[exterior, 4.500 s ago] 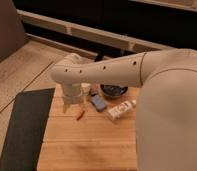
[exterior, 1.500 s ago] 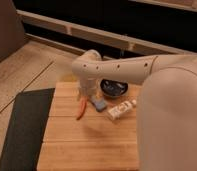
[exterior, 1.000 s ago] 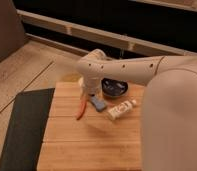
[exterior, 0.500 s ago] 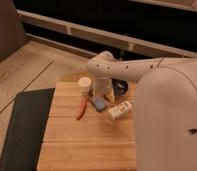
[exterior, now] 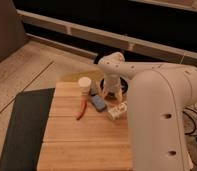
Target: Push the ceramic bowl across the table
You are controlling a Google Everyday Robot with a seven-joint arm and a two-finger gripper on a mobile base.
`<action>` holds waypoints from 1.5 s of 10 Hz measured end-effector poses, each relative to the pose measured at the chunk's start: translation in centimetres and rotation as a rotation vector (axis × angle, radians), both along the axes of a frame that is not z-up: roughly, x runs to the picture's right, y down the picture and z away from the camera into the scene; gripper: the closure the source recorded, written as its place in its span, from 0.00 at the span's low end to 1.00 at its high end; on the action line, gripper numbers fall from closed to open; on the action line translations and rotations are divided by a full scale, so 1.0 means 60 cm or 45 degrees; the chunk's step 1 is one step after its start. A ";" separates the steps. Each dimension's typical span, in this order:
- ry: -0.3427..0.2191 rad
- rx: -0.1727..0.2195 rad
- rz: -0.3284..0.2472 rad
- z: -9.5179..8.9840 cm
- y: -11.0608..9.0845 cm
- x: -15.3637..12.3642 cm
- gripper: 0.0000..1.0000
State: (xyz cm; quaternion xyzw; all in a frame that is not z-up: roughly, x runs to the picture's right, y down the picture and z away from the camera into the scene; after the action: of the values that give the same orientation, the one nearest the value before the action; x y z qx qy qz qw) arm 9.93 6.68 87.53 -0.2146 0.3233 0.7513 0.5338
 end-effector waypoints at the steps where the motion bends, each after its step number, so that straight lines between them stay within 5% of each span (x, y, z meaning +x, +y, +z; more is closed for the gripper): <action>1: -0.013 -0.027 0.021 0.012 0.005 0.007 0.35; 4: -0.105 -0.137 0.005 0.055 0.014 0.022 0.35; 8: -0.263 -0.150 -0.155 0.111 -0.009 0.002 0.35; 10: -0.347 -0.087 -0.269 0.145 -0.032 -0.007 0.35; 12: -0.396 0.104 -0.413 0.173 -0.097 -0.014 0.35; 13: -0.412 0.177 -0.468 0.175 -0.126 -0.016 0.35; 14: -0.435 0.317 -0.568 0.170 -0.189 -0.022 0.35; 15: -0.447 0.384 -0.613 0.159 -0.223 -0.027 0.35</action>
State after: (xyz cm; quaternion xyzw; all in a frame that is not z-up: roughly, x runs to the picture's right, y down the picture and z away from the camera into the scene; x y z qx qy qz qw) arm 8.30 -6.70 97.09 -0.1770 0.1529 0.5946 0.7693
